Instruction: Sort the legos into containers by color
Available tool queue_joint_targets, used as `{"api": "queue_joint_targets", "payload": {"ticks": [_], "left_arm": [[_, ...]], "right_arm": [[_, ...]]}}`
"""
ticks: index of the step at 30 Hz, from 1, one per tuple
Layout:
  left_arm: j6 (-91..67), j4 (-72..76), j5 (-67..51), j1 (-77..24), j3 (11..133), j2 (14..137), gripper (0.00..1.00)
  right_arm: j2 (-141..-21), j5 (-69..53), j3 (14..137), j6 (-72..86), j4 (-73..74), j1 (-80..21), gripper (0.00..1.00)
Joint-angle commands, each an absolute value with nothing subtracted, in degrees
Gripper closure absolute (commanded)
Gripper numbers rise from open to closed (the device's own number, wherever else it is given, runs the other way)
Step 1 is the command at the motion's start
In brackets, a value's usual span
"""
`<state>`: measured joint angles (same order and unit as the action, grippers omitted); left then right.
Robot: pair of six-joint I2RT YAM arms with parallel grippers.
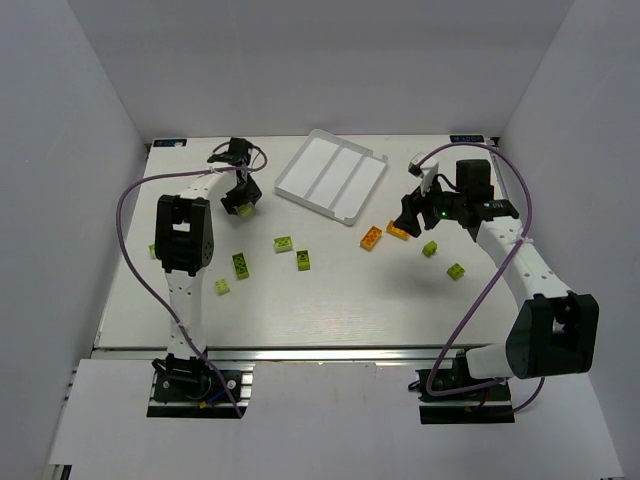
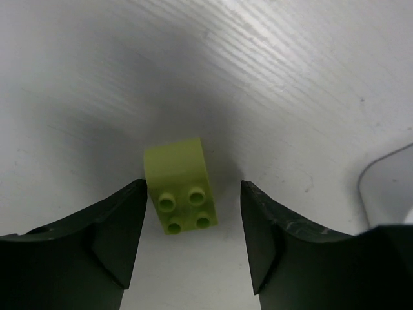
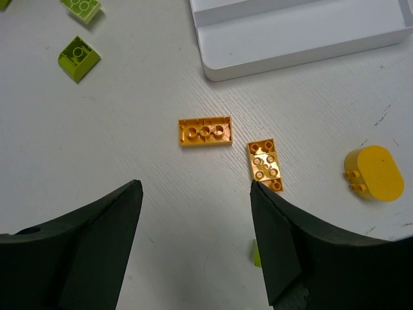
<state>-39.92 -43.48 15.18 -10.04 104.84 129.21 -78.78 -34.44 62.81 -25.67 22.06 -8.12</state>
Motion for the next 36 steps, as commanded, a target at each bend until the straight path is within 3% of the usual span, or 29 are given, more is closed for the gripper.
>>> {"api": "queue_joint_targets", "payload": {"ticks": [1,5,10,14,17,18,20,21,22,28,31,33,36], "left_arm": [[-40.2,-47.5,17.6,-9.8,107.3,128.7,0.31],[-40.3,-47.5,17.3,-9.8,107.2,129.6,0.45],[-39.8,-45.5,15.6,-9.8,106.4,127.9,0.7],[-33.6,-37.4,9.0,-11.0,105.1,122.7,0.8],[-29.5,-28.4,-3.2,-11.0,103.0,119.4,0.91],[-28.5,-26.0,-6.7,-11.0,103.4,119.3,0.94],[-27.6,-24.9,-9.8,-11.6,104.8,120.0,0.97],[-27.3,-24.0,-11.1,-12.2,105.5,120.5,0.97],[-26.8,-23.6,-12.3,-12.2,107.1,121.2,0.97],[-26.6,-25.4,-16.4,-14.8,118.4,131.3,0.91],[-26.9,-27.4,-16.1,-16.0,123.0,134.7,0.8],[-27.1,-28.8,-15.3,-16.5,126.7,137.2,0.66],[-27.2,-29.3,-14.3,-17.1,127.2,137.9,0.54]], "right_arm": [[-77.0,-34.2,62.4,-25.8,19.6,-8.3,0.27],[-77.3,-34.0,62.7,-25.6,19.4,-8.1,0.28],[-77.3,-34.1,63.1,-25.7,19.8,-8.2,0.32],[-77.3,-35.4,62.9,-26.3,20.1,-8.0,0.41],[-77.6,-36.9,62.7,-26.4,20.2,-8.4,0.58],[-77.9,-37.6,62.8,-26.1,20.4,-8.4,0.71],[-78.1,-37.9,62.9,-25.8,20.4,-8.5,0.85],[-78.3,-38.0,63.0,-25.4,20.3,-8.5,0.93],[-78.4,-38.1,63.1,-25.4,20.2,-8.6,0.94],[-78.4,-37.9,63.3,-25.5,20.4,-9.1,0.94],[-78.2,-37.9,63.0,-25.6,20.5,-9.2,0.92],[-78.2,-37.7,63.0,-25.7,20.5,-9.2,0.89],[-78.4,-37.5,62.9,-25.9,20.6,-9.4,0.8]]}}
